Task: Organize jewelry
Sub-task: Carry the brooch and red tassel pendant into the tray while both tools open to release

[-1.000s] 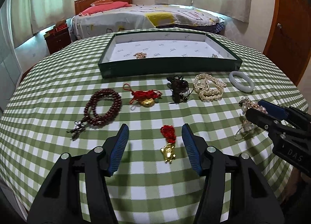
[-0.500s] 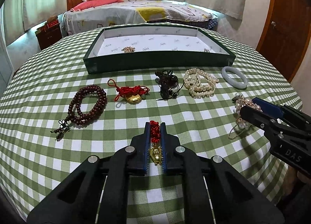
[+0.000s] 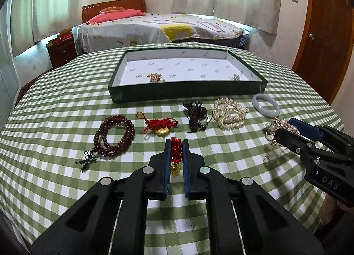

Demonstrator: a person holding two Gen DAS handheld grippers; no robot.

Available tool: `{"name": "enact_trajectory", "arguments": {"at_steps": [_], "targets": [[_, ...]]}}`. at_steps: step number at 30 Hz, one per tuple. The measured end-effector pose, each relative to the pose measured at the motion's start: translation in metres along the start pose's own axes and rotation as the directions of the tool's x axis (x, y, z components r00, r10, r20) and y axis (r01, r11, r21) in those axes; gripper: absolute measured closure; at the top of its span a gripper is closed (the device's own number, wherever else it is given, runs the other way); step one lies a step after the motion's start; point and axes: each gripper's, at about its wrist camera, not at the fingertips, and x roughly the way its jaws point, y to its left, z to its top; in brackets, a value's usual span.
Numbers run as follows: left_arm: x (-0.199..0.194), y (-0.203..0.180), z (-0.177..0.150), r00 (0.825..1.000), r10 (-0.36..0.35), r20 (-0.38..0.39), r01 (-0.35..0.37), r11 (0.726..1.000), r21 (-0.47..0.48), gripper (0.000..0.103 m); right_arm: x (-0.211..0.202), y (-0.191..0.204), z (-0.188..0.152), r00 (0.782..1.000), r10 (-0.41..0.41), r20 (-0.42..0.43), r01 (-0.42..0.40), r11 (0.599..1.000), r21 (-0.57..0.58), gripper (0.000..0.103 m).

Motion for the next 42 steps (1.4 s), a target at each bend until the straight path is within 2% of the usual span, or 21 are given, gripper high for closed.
{"name": "enact_trajectory", "arguments": {"at_steps": [10, 21, 36, 39, 42], "targets": [[-0.011, 0.003, 0.016, 0.999, 0.001, 0.054, -0.001, 1.000, -0.004, 0.094, -0.013, 0.002, 0.020, 0.998, -0.012, 0.061, 0.013, 1.000, -0.019, 0.060], [-0.010, 0.002, 0.056, 0.993, -0.025, 0.114, 0.026, 1.000, -0.009, 0.094, -0.009, 0.000, 0.060, 0.993, 0.001, 0.122, 0.003, 1.000, -0.030, 0.060], [0.034, -0.008, 0.140, 0.979, -0.050, 0.197, 0.050, 0.999, 0.006, 0.094, 0.030, -0.010, 0.138, 0.978, 0.019, 0.210, -0.011, 0.999, -0.039, 0.060], [0.054, -0.004, 0.156, 0.981, -0.059, 0.185, 0.064, 0.998, -0.021, 0.094, 0.043, -0.015, 0.148, 0.977, 0.022, 0.212, -0.015, 0.999, -0.031, 0.060], [0.080, -0.004, 0.161, 0.988, -0.060, 0.141, 0.066, 0.997, -0.034, 0.094, 0.064, -0.022, 0.150, 0.983, 0.025, 0.182, -0.023, 1.000, -0.016, 0.060]]}}
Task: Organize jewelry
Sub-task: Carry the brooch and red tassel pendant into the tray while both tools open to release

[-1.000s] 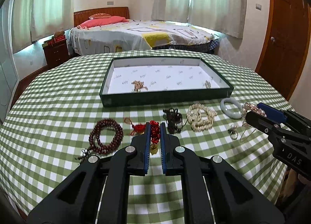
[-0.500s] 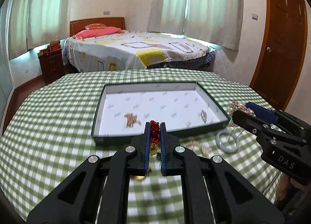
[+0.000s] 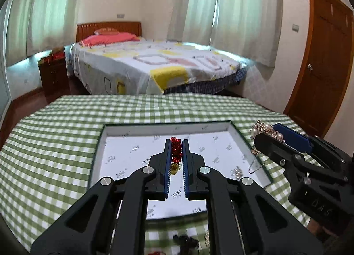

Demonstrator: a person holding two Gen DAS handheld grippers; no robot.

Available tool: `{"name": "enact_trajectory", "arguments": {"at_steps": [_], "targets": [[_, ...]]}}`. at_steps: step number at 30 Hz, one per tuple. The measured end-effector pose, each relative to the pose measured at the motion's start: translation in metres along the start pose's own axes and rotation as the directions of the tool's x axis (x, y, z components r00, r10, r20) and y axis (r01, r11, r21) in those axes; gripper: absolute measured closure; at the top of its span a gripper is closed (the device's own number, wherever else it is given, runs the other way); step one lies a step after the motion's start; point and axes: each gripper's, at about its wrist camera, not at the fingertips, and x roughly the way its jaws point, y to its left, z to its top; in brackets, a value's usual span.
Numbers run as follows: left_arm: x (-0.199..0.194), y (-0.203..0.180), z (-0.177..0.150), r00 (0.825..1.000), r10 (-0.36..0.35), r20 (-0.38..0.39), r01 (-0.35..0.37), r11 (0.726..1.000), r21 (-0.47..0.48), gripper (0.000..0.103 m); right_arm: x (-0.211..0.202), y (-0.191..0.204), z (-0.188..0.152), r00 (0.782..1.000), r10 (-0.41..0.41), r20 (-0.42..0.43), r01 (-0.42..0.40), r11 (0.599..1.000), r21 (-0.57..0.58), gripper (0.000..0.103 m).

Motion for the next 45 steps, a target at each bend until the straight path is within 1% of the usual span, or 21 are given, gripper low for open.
{"name": "enact_trajectory", "arguments": {"at_steps": [3, 6, 13, 18, 22, 23, 24, 25, 26, 27, 29, 34, 35, 36, 37, 39, 45], "targets": [[0.026, 0.001, -0.008, 0.998, 0.003, -0.061, -0.003, 1.000, -0.004, 0.094, 0.025, -0.007, -0.012, 0.998, -0.001, -0.065, 0.002, 1.000, 0.009, 0.060], [0.055, 0.002, -0.021, 0.990, 0.004, -0.138, -0.006, 1.000, -0.017, 0.094, 0.047, -0.012, -0.027, 0.991, 0.002, -0.133, 0.001, 1.000, 0.020, 0.060], [0.088, 0.006, -0.042, 0.969, -0.001, -0.248, -0.007, 0.999, -0.033, 0.094, 0.079, -0.020, -0.049, 0.966, 0.021, -0.256, -0.011, 0.999, 0.040, 0.060], [0.094, 0.007, -0.040, 0.967, 0.010, -0.253, -0.012, 1.000, -0.005, 0.093, 0.087, -0.022, -0.055, 0.954, 0.030, -0.299, -0.016, 0.999, 0.050, 0.060], [0.096, 0.005, -0.039, 0.967, 0.012, -0.253, -0.013, 1.000, -0.003, 0.093, 0.090, -0.022, -0.057, 0.950, 0.030, -0.309, -0.017, 0.999, 0.044, 0.059], [0.095, 0.005, -0.039, 0.968, 0.014, -0.251, -0.015, 1.000, -0.001, 0.091, 0.090, -0.022, -0.058, 0.949, 0.029, -0.315, -0.017, 0.999, 0.043, 0.059], [0.095, 0.004, -0.040, 0.969, 0.017, -0.248, -0.017, 1.000, 0.003, 0.091, 0.090, -0.022, -0.058, 0.948, 0.027, -0.316, -0.014, 0.999, 0.044, 0.058], [0.096, 0.004, -0.039, 0.969, 0.019, -0.246, -0.018, 1.000, 0.007, 0.091, 0.090, -0.023, -0.058, 0.949, 0.027, -0.314, -0.013, 0.999, 0.045, 0.055], [0.097, 0.003, -0.039, 0.969, 0.020, -0.245, -0.018, 1.000, 0.011, 0.087, 0.089, -0.024, -0.058, 0.950, 0.026, -0.311, -0.013, 0.999, 0.044, 0.054], [0.097, 0.002, -0.039, 0.969, 0.017, -0.248, -0.015, 1.000, 0.011, 0.078, 0.089, -0.024, -0.058, 0.951, 0.026, -0.309, -0.013, 0.999, 0.042, 0.052], [0.098, 0.003, -0.040, 0.967, 0.011, -0.254, -0.012, 1.000, -0.002, 0.075, 0.087, -0.025, -0.058, 0.952, 0.021, -0.306, -0.009, 0.999, 0.039, 0.051], [0.096, 0.004, -0.045, 0.967, 0.005, -0.256, -0.006, 1.000, -0.006, 0.074, 0.082, -0.025, -0.056, 0.956, 0.015, -0.292, -0.004, 0.999, 0.037, 0.050], [0.094, 0.005, -0.045, 0.967, 0.004, -0.254, -0.005, 1.000, -0.007, 0.072, 0.080, -0.025, -0.055, 0.958, 0.012, -0.287, -0.002, 0.999, 0.035, 0.050], [0.093, 0.004, -0.045, 0.969, 0.003, -0.249, -0.005, 1.000, -0.008, 0.068, 0.079, -0.025, -0.054, 0.959, 0.008, -0.283, 0.001, 1.000, 0.031, 0.049], [0.090, 0.005, -0.044, 0.971, 0.005, -0.240, -0.008, 1.000, -0.011, 0.066, 0.077, -0.025, -0.053, 0.960, 0.003, -0.278, 0.005, 1.000, 0.027, 0.049], [0.085, 0.006, -0.043, 0.975, 0.004, -0.223, -0.008, 1.000, -0.018, 0.057, 0.073, -0.025, -0.052, 0.963, 0.000, -0.270, 0.008, 1.000, 0.028, 0.048], [0.069, 0.007, -0.039, 0.982, 0.003, -0.190, -0.008, 1.000, -0.025, 0.055, 0.059, -0.026, -0.051, 0.969, -0.007, -0.248, 0.017, 0.999, 0.039, 0.047]]}}
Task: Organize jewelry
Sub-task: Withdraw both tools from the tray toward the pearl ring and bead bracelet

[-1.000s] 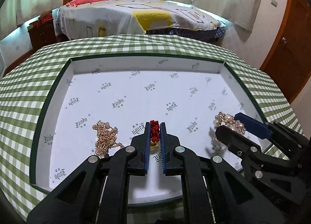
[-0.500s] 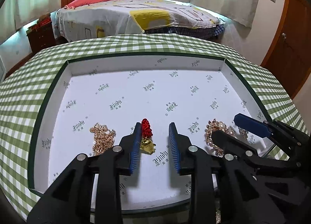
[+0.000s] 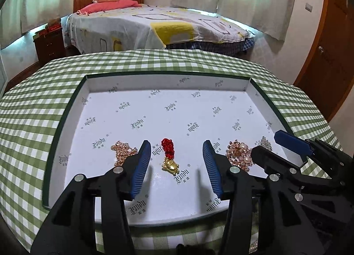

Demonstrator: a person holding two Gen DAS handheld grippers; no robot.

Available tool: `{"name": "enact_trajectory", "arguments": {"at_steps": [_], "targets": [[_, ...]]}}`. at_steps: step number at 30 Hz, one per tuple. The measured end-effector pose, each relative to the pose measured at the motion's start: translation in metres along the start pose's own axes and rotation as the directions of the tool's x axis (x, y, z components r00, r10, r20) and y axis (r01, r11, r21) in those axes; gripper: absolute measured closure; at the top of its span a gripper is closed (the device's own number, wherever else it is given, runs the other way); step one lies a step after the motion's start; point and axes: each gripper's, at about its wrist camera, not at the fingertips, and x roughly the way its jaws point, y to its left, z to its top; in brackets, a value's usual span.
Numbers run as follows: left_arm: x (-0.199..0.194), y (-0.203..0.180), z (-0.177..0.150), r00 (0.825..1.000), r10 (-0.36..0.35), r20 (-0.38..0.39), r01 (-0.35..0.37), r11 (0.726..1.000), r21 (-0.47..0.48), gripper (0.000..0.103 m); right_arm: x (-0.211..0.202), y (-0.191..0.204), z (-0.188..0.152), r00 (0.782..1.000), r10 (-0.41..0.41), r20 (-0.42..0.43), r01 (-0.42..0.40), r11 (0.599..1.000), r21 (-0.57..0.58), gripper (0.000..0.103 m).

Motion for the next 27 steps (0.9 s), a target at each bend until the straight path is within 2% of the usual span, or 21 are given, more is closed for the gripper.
{"name": "enact_trajectory", "arguments": {"at_steps": [18, 27], "targets": [[-0.071, -0.001, -0.022, 0.993, 0.046, 0.112, -0.048, 0.999, 0.012, 0.055, -0.045, 0.013, -0.016, 0.998, -0.015, 0.065, 0.014, 1.000, 0.006, 0.047], [-0.093, 0.005, -0.042, 0.991, 0.057, 0.123, -0.058, 0.998, -0.001, 0.055, -0.058, 0.014, -0.034, 0.997, -0.029, 0.067, 0.028, 0.999, 0.016, 0.047]]}}
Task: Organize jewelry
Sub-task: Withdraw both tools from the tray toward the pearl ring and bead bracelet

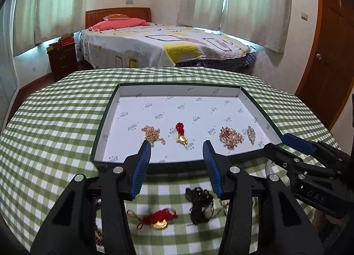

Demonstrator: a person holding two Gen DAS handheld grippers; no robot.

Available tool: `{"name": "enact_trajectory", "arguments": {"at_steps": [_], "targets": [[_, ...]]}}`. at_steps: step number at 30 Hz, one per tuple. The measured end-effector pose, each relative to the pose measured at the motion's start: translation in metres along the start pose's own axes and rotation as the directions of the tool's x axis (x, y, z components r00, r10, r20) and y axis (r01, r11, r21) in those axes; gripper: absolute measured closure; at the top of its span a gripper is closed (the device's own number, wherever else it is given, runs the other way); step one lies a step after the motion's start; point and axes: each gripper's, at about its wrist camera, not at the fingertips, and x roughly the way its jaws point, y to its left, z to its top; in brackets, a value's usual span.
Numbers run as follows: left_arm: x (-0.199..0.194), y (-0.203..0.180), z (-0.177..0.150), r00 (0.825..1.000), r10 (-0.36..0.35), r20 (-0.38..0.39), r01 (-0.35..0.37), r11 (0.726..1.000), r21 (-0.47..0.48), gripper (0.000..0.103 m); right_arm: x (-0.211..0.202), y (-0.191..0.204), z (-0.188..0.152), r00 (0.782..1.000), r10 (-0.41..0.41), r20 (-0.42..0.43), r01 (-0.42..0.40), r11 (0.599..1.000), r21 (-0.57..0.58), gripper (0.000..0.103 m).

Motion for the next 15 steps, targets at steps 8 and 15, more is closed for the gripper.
{"name": "enact_trajectory", "arguments": {"at_steps": [8, 15], "targets": [[-0.021, 0.008, -0.018, 1.000, 0.014, 0.007, -0.014, 1.000, -0.002, 0.055, -0.011, -0.003, -0.021, 1.000, -0.016, -0.008, 0.016, 1.000, -0.004, 0.047], [-0.039, 0.016, -0.035, 0.999, 0.034, 0.011, -0.034, 0.999, -0.002, 0.055, -0.024, -0.009, -0.039, 0.999, -0.034, -0.005, 0.034, 0.999, 0.002, 0.047]]}}
